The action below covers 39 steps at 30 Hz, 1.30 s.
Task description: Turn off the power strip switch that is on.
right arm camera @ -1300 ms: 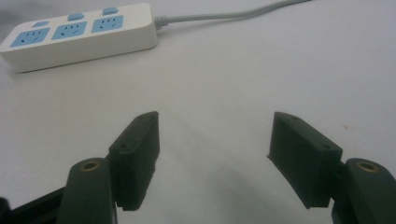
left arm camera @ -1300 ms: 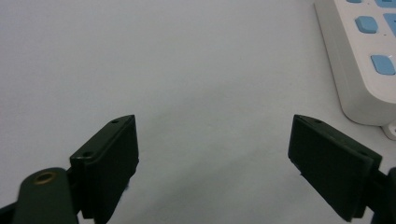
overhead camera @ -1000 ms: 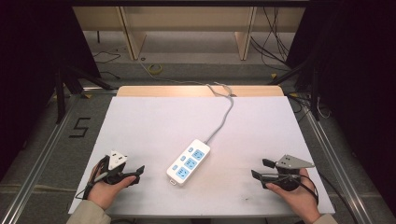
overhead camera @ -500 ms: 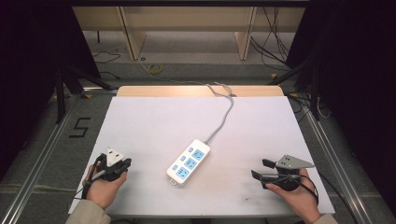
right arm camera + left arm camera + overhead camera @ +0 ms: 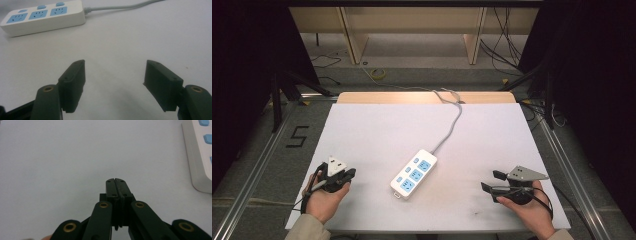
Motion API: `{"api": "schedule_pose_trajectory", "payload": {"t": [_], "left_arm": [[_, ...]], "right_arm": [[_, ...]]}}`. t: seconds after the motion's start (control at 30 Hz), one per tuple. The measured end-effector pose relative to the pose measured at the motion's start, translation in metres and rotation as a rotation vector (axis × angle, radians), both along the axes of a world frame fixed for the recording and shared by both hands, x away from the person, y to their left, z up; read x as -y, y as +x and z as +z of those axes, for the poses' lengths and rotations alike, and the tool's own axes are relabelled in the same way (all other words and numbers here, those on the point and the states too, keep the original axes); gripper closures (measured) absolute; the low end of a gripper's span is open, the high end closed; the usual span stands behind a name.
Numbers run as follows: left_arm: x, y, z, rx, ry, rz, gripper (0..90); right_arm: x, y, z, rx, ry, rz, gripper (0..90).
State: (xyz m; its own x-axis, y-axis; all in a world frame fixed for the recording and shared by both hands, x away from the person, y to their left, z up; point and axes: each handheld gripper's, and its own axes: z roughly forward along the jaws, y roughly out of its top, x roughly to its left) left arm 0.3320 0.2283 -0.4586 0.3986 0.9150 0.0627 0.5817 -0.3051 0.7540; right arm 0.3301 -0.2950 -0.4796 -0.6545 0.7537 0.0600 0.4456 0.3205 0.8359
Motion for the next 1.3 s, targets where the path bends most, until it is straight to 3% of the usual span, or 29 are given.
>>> {"api": "schedule_pose_trajectory", "payload": {"t": [0.3, 1.3], "left_arm": [[0.002, 0.0, 0.003, -0.008, -0.015, 0.002, 89.7], [0.024, 0.002, 0.01, -0.029, 0.0, -0.04, 89.7]], "right_arm": [[0.0, 0.0, 0.0, 0.002, 0.0, 0.001, 34.1], [-0.001, -0.001, 0.0, 0.005, -0.001, 0.004, 34.0]]}}
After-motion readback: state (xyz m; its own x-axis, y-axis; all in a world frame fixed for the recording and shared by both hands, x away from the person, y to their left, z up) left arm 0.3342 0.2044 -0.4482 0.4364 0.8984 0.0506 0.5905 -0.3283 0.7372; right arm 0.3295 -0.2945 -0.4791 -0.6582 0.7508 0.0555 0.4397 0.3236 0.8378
